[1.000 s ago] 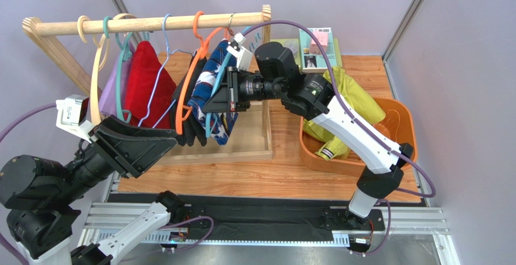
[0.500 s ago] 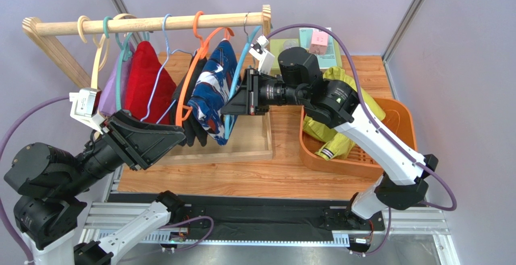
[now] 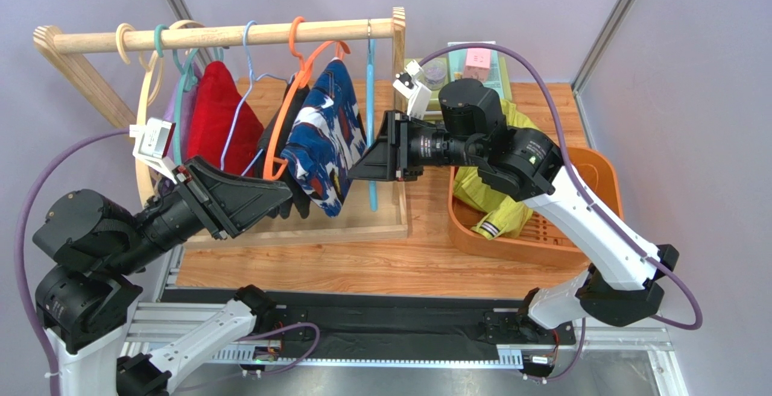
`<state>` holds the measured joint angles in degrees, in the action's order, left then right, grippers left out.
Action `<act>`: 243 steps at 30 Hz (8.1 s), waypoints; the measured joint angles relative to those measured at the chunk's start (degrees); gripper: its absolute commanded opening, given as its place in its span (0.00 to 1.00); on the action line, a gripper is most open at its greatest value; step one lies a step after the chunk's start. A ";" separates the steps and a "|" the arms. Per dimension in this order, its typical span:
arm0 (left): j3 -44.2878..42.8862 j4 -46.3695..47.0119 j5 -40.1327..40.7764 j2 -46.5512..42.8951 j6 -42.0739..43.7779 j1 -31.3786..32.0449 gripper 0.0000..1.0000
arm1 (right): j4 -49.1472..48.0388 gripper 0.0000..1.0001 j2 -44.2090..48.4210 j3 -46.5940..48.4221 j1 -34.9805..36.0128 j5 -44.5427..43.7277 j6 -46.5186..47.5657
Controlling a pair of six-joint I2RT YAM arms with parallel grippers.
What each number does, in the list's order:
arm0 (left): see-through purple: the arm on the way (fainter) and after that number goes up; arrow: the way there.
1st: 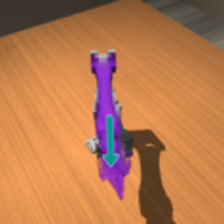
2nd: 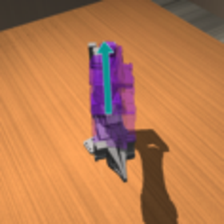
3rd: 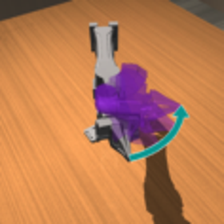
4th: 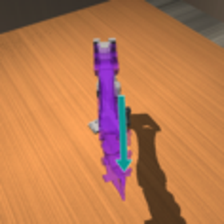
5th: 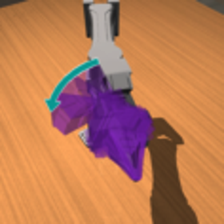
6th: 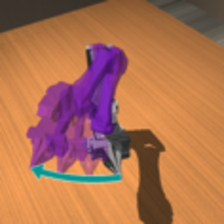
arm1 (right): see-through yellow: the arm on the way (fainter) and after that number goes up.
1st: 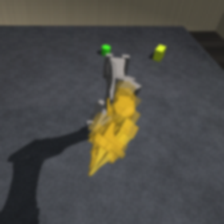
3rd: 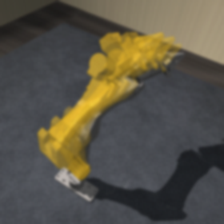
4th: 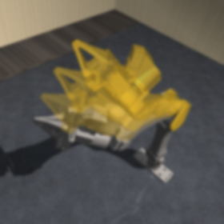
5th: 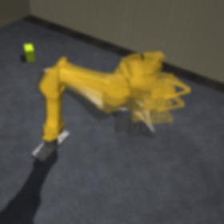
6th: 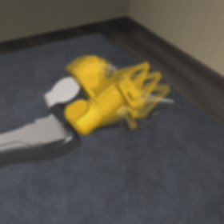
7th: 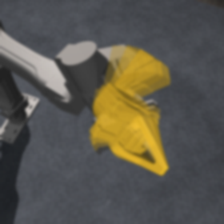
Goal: Remove the trousers from the hanger
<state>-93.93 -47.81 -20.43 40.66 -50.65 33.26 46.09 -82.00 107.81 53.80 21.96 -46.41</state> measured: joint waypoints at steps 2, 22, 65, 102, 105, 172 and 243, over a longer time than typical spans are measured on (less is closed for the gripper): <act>-0.35 -0.09 0.00 0.52 0.00 0.00 0.50 | 1.22 0.41 0.20 0.00 0.00 -0.02 0.68; -30.82 -12.90 7.72 19.65 13.86 0.00 0.53 | 16.87 0.77 7.41 3.52 0.00 -8.33 8.13; -32.83 -23.98 20.55 36.02 27.34 -3.78 0.12 | 23.96 0.75 22.16 -7.78 -0.02 -15.93 7.19; -38.42 -22.43 10.56 35.71 12.90 -7.96 0.00 | 23.30 0.76 20.31 -9.55 0.00 -14.95 6.67; -38.80 -21.81 9.94 34.91 12.26 -8.15 0.00 | 23.26 0.76 19.76 -9.51 -0.02 -14.84 7.30; -20.61 -23.58 5.53 11.10 -3.30 -8.13 0.00 | 10.19 1.00 -28.37 29.77 42.14 -63.19 36.37; -20.20 -19.58 -2.03 11.34 -4.50 -8.17 0.00 | -0.35 0.62 -19.26 14.21 40.19 -72.67 37.90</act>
<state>-114.13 -67.40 -22.46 52.01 -55.16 25.08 45.74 -101.25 122.02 94.00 -50.72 -8.51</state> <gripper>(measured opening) 0.141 0.643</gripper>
